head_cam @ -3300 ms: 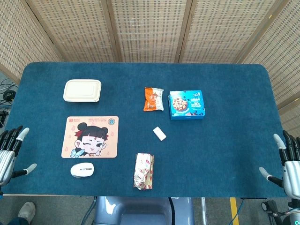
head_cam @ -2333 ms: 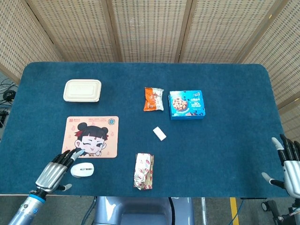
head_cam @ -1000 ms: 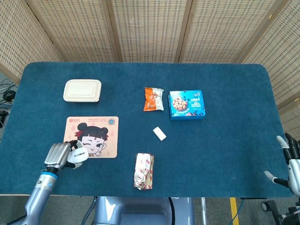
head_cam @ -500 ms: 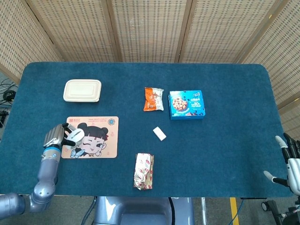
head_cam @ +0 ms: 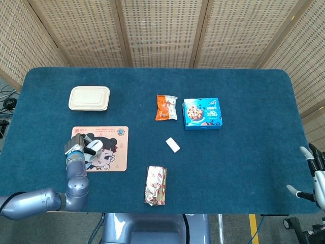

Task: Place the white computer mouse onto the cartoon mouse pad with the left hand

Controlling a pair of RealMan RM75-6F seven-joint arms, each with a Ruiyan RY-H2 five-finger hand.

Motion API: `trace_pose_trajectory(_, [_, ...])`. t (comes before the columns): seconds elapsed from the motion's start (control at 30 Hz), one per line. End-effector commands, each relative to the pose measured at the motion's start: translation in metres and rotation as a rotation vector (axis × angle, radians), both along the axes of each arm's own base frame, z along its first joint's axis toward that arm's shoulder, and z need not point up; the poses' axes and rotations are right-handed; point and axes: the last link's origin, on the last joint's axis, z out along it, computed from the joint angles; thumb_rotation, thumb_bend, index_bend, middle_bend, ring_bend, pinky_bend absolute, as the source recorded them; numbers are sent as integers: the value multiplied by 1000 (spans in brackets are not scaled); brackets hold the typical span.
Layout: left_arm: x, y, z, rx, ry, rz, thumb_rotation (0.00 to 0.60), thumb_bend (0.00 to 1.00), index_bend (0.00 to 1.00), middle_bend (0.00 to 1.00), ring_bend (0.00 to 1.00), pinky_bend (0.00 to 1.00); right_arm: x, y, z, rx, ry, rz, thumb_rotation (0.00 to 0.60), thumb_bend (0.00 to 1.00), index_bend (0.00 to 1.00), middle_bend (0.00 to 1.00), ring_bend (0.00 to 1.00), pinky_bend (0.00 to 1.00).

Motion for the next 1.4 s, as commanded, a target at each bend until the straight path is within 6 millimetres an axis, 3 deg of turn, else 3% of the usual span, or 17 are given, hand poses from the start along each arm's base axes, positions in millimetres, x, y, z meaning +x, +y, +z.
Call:
trace_pose_trajectory(0.03, [-1, 1, -7, 2, -5, 14, 600, 262, 514, 482, 493, 540, 0, 0, 0, -1, -2, 1, 600, 0, 0, 0, 0, 0])
trace_pose_trajectory(0.23, [-4, 3, -14, 39, -19, 14, 600, 260, 514, 482, 493, 538, 0, 0, 0, 2, -3, 2, 600, 0, 0, 0, 0, 0])
trace_pose_trajectory(0.3, [-3, 3, -16, 47, -36, 10, 600, 240, 494, 433, 470, 538, 0, 0, 0, 3, -2, 2, 600, 0, 0, 0, 0, 0])
trace_pose_trajectory(0.33, [-1, 3, -18, 51, -52, 4, 600, 220, 459, 374, 426, 537, 1, 0, 0, 3, -2, 1, 600, 0, 0, 0, 0, 0])
trace_pose_trajectory(0.4, [1, 1, -19, 54, -69, -1, 600, 145, 241, 111, 172, 468, 1, 0, 0, 0, -2, 2, 600, 0, 0, 0, 0, 0])
trace_pose_trajectory(0.47, [3, -1, -20, 49, -98, 10, 600, 106, 63, 2, 21, 395, 1, 0, 0, -1, -3, 3, 600, 0, 0, 0, 0, 0])
trace_pose_trajectory(0.53, [4, -2, -20, 41, -116, 20, 600, 87, 2, 0, 0, 377, 1, 1, 1, -2, -4, 4, 600, 0, 0, 0, 0, 0])
trace_pose_trajectory(0.73, [11, -4, -12, 59, -166, -8, 600, 39, 0, 0, 0, 357, 2, 1, 1, -3, -6, 9, 600, 0, 0, 0, 0, 0])
trace_pose_trajectory(0.93, [18, -11, 23, 163, -239, -181, 600, 13, 0, 0, 0, 282, 2, 1, 1, -1, -7, 10, 600, 0, 0, 0, 0, 0])
trace_pose_trajectory(1.03, [8, -27, 64, 201, -251, -326, 600, 3, 0, 0, 0, 243, 3, 2, 1, -1, -3, 10, 600, 0, 0, 0, 0, 0])
trace_pose_trajectory(1.17, [-3, -43, 95, 222, -231, -475, 600, 0, 0, 0, 0, 220, 4, 2, 0, -2, 2, 12, 600, 0, 0, 0, 0, 0])
trace_pose_trajectory(1.27, [-23, -68, 124, 257, -98, -704, 600, 0, 0, 0, 0, 159, 5, 3, -1, -2, 11, 13, 600, 0, 0, 0, 0, 0])
trace_pose_trajectory(1.4, [-53, -100, 142, 287, 21, -851, 600, 0, 0, 0, 0, 73, 7, 3, -4, -2, 21, 18, 600, 0, 0, 0, 0, 0])
